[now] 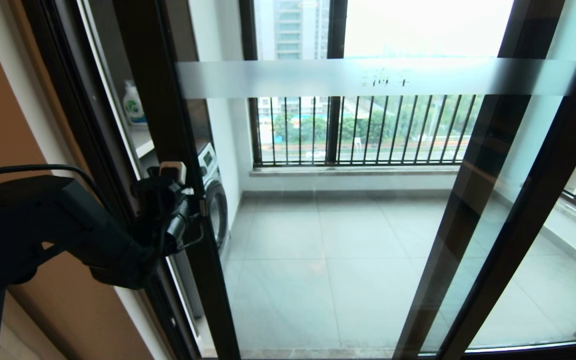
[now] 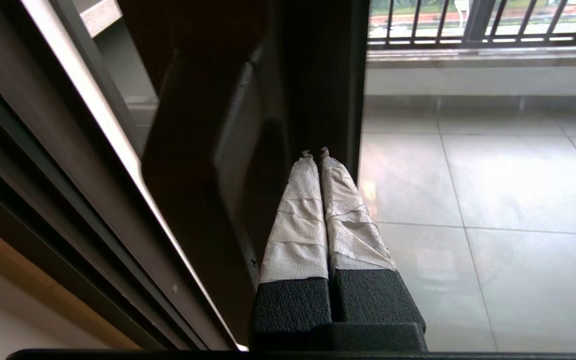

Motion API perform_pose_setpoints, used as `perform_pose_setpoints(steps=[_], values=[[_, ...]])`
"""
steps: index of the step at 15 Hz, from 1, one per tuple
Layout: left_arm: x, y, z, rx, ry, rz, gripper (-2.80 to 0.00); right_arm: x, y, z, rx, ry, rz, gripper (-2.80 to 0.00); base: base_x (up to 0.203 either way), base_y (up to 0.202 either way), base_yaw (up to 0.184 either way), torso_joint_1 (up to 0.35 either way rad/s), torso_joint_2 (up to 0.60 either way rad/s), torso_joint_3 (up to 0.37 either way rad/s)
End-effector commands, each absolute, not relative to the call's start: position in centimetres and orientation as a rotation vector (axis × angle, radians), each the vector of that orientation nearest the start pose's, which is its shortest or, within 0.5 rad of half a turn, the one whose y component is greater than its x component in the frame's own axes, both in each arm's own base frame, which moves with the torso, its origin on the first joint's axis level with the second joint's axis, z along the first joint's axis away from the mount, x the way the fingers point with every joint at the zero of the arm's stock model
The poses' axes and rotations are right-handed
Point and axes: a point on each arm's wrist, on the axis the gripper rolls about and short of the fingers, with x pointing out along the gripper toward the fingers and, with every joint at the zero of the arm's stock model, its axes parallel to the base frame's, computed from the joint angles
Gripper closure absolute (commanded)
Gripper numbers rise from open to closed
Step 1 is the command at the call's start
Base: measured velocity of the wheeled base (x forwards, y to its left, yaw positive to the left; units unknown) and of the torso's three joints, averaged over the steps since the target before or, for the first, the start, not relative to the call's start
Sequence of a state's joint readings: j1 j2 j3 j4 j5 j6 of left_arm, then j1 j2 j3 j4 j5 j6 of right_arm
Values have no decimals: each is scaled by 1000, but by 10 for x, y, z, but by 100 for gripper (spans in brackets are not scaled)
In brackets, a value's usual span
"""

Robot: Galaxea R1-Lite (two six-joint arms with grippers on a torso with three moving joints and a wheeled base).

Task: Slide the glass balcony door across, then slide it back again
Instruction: Close the slid door

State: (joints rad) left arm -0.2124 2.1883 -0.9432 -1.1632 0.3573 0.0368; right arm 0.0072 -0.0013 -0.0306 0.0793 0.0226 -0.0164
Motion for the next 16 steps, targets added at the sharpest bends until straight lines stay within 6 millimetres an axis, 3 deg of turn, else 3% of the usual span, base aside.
perform_pose_setpoints(steps=[1,5,16], values=[[398,-61,91,61,90,175,0,-25,0,76,-17,48,31,0,0,0,0,0,0,0],[403,-41,85,61,100,199,0,-25,0,76,-17,47,31,0,0,0,0,0,0,0],[404,-25,83,62,103,232,0,-25,0,76,-17,47,31,0,0,0,0,0,0,0]])
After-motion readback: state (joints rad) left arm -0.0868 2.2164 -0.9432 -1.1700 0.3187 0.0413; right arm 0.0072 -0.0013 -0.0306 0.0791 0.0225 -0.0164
